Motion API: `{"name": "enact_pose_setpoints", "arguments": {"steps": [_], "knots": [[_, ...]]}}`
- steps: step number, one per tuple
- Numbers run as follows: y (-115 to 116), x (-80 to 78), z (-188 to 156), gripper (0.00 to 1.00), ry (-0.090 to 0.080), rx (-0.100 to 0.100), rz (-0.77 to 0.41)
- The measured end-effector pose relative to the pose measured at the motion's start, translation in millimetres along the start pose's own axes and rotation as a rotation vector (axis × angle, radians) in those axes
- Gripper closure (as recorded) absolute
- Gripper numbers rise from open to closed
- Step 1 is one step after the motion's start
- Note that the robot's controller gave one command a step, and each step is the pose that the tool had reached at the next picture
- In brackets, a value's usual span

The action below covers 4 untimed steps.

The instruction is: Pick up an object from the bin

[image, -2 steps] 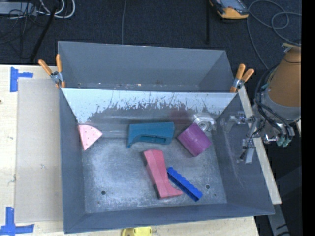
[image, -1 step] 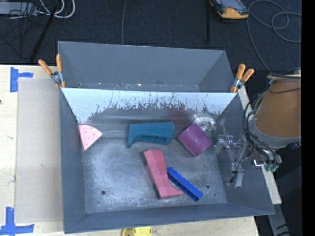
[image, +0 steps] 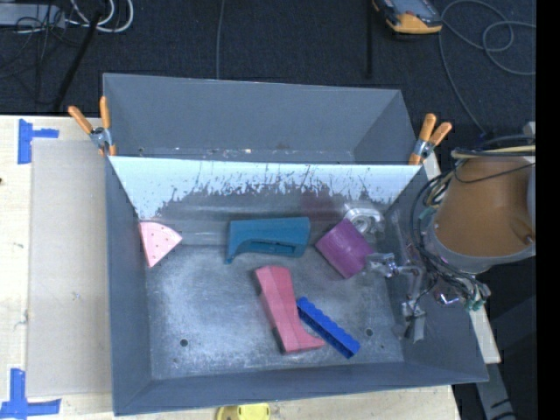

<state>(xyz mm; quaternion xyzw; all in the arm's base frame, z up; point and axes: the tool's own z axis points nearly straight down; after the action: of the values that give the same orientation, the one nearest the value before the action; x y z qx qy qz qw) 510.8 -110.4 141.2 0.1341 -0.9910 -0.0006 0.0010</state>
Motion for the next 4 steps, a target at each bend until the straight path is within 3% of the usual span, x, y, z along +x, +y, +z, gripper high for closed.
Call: {"name": "enact_pose_setpoints", "arguments": {"steps": [1, 2, 3, 4], "knots": [[34.4, 12.2, 40.4, 0.00, -0.001, 0.001, 0.060], [57.4, 17.4, 57.7, 0.00, -0.009, 0.003, -0.010], [70.5, 11.3, 61.7, 0.00, -0.007, 0.003, 0.062], [51.9, 17.9, 59.2, 0.00, -0.006, 0.000, 0.055]]}}
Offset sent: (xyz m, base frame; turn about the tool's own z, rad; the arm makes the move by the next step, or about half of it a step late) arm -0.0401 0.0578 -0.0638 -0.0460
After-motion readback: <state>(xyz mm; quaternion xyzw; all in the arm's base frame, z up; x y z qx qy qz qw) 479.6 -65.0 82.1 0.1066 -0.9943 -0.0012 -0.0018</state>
